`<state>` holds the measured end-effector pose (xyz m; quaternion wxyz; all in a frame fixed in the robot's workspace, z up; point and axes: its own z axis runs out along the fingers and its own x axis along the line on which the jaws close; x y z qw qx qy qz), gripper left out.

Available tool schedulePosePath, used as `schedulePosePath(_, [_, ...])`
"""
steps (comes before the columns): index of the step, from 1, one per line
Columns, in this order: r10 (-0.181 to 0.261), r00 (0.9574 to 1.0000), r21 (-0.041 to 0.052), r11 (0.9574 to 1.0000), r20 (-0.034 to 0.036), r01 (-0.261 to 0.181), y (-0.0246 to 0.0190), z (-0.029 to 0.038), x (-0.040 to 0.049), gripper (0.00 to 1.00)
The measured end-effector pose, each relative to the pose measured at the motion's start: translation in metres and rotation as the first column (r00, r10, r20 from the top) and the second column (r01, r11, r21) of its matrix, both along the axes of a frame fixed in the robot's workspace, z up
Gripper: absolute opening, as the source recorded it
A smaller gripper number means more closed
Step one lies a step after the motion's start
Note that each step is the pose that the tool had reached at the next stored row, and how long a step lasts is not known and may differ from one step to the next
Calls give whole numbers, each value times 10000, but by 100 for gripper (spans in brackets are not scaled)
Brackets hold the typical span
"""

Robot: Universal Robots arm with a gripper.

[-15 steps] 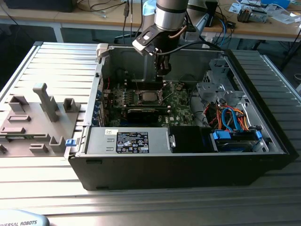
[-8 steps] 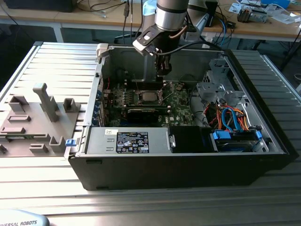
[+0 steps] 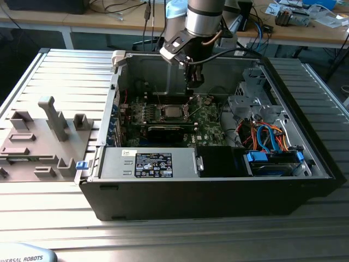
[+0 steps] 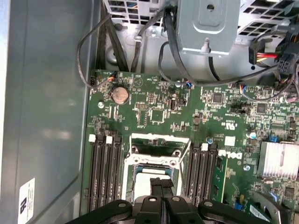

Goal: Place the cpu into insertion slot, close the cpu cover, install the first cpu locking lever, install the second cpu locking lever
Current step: 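Close the cpu cover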

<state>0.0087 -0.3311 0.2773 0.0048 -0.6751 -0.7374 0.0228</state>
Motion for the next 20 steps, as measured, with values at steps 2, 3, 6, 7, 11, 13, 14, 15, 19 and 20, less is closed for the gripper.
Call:
schedulePosePath(2, [1, 10000, -10, 10000, 1, -1, 0, -3, 59, 11])
schedulePosePath(3, [1, 10000, -9, 10000, 1, -1, 0, -5, 78, 11])
schedulePosePath(6, [2, 10000, -9, 10000, 1, -2, 1, -11, 167, 11])
schedulePosePath(7, [0, 10000, -9, 10000, 1, 0, 2, -15, 196, 11])
schedulePosePath(11, [-7, 10000, -8, 10000, -5, 7, 5, -70, 294, 11])
schedulePosePath(13, [-7, 10000, -9, 10000, -7, 7, 12, -91, 360, 11])
schedulePosePath(14, [-7, 10000, -9, 10000, -10, 7, 17, -99, 394, 11])
schedulePosePath(15, [-7, 10000, -8, 10000, -17, 7, 27, -110, 443, 11])
schedulePosePath(19, [-5, 10000, -10, 10000, -44, 5, 67, -144, 588, 11])
schedulePosePath(20, [-6, 10000, -10, 10000, -49, 5, 75, -160, 604, 11])
